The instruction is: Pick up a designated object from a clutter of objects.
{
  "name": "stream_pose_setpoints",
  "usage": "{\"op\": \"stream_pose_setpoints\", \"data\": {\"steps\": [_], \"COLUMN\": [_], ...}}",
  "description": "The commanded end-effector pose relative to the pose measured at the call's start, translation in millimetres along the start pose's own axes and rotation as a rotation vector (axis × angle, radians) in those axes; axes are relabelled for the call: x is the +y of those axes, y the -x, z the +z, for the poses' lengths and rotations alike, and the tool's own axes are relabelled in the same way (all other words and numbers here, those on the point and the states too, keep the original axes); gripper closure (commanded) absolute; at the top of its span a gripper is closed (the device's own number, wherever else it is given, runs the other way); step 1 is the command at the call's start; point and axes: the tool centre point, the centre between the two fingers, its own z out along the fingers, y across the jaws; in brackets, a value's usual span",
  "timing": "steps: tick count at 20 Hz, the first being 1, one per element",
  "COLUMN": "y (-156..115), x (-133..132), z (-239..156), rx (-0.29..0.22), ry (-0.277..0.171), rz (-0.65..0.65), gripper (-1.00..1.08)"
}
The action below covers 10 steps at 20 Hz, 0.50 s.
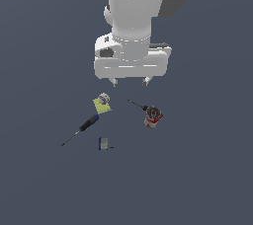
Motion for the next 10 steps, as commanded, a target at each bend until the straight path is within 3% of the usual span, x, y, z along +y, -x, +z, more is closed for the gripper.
{"op": "stream_pose_setpoints", "data": {"steps": [1,10], "y": [0.4,6.7], "x": [-1.5,-13.4], "z": [7.2,61.4], "rx": [-0.002,-0.008], "ry": [0.004,0.031], "rz": [-0.021,-0.191], "gripper": [-0.92,-0.92]}}
